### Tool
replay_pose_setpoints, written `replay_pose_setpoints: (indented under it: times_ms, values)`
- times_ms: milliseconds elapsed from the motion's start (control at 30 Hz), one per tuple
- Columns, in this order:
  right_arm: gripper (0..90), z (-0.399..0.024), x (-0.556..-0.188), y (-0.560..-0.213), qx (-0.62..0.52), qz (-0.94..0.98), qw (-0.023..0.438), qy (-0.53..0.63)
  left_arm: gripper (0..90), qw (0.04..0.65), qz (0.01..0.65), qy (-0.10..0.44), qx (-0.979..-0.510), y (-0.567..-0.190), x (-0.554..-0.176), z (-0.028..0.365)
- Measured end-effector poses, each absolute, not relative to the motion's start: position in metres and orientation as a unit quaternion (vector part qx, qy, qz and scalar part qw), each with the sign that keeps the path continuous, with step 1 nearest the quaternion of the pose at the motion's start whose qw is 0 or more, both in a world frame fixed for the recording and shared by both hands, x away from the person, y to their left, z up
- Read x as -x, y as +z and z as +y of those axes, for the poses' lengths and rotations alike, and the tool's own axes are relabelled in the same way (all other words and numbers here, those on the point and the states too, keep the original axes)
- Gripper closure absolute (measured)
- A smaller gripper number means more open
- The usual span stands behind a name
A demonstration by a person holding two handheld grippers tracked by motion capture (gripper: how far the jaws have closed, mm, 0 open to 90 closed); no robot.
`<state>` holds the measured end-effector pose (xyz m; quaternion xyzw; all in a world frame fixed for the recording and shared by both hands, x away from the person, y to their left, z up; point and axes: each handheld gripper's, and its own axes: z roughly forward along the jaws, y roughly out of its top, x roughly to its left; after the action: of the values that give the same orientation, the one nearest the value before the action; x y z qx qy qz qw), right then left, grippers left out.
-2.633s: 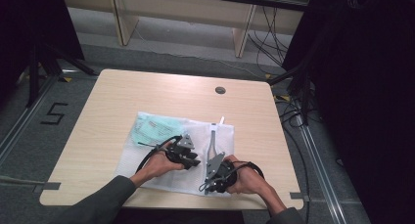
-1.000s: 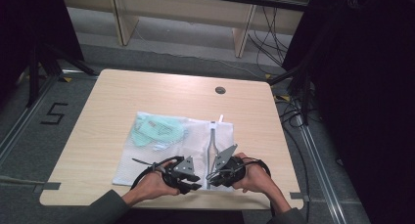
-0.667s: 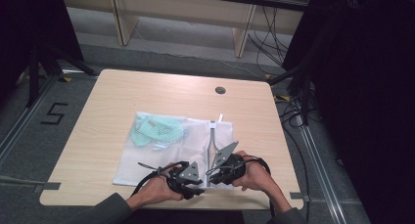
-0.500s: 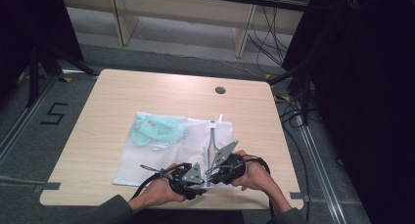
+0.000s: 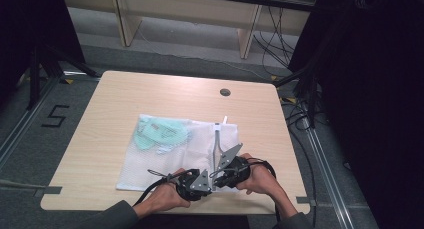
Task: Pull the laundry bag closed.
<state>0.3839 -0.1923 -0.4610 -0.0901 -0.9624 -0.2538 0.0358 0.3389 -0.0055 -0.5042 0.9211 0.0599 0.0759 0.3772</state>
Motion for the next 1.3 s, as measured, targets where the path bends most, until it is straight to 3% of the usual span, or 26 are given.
replay_pose_setpoints:
  times_ms: [1300]
  values:
    - [86.7, -0.192, -0.403, -0.472, 0.123, -0.963, 0.025, -0.238, 87.6, 0.392, 0.08, 0.056, -0.915, -0.502, -0.34, -0.002]
